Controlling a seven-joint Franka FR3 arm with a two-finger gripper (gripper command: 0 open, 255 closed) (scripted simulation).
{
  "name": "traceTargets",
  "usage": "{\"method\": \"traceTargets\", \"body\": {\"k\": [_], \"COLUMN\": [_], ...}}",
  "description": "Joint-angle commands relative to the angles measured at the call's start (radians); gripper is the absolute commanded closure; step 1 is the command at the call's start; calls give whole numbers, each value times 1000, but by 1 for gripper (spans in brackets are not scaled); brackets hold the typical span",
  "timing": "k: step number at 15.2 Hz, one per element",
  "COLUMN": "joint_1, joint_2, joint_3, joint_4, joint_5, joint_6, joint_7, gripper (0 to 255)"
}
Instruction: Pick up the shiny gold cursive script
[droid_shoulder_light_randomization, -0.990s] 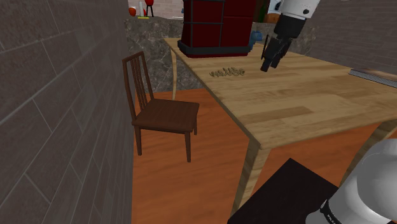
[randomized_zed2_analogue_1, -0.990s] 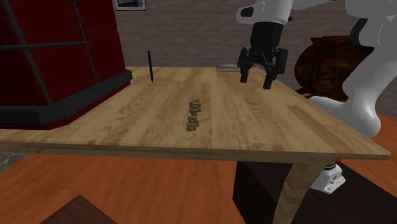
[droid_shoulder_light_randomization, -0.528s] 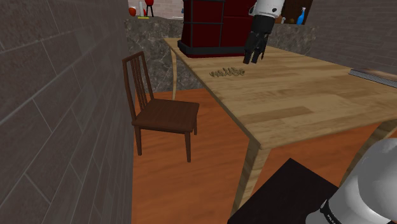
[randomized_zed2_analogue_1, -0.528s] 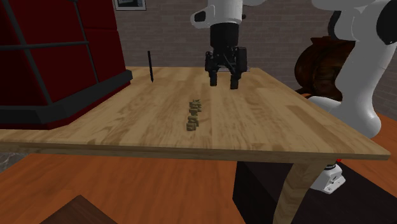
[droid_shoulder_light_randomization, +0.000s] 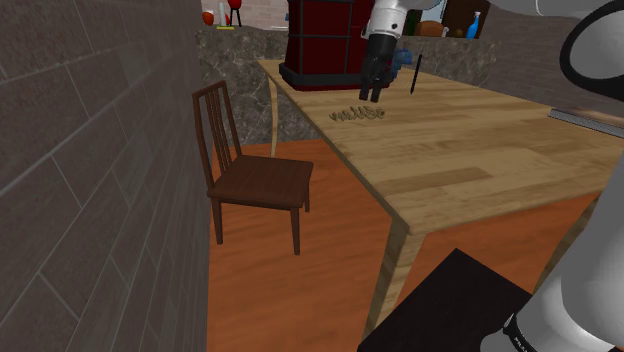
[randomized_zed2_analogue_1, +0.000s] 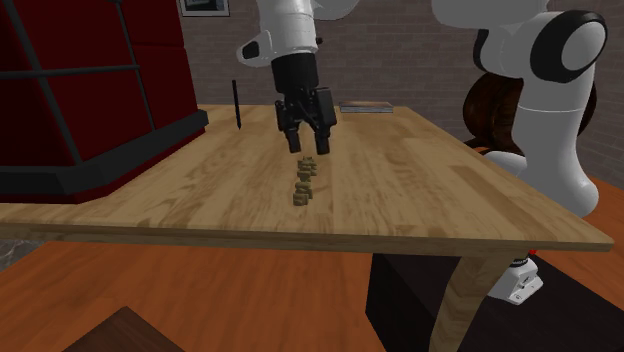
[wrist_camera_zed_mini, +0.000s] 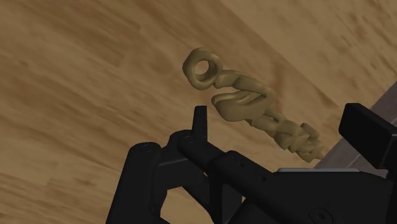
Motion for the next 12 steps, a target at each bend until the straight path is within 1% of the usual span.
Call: {"method": "traceTargets", "body": {"k": [1, 5, 7, 8, 12], "joint_1": [-2, 2, 3, 2, 2], "joint_2": [12, -3, -5, -6, -6], "joint_3": [-1, 1, 1, 0, 0], "joint_4": [-9, -83, -93, -94, -95], "joint_5": [3, -1, -2, -2, -2], "joint_6": [15, 74, 82, 82, 83], "joint_7": [-10, -19, -21, -22, -22], "gripper": [0, 0, 0, 255, 255]}}
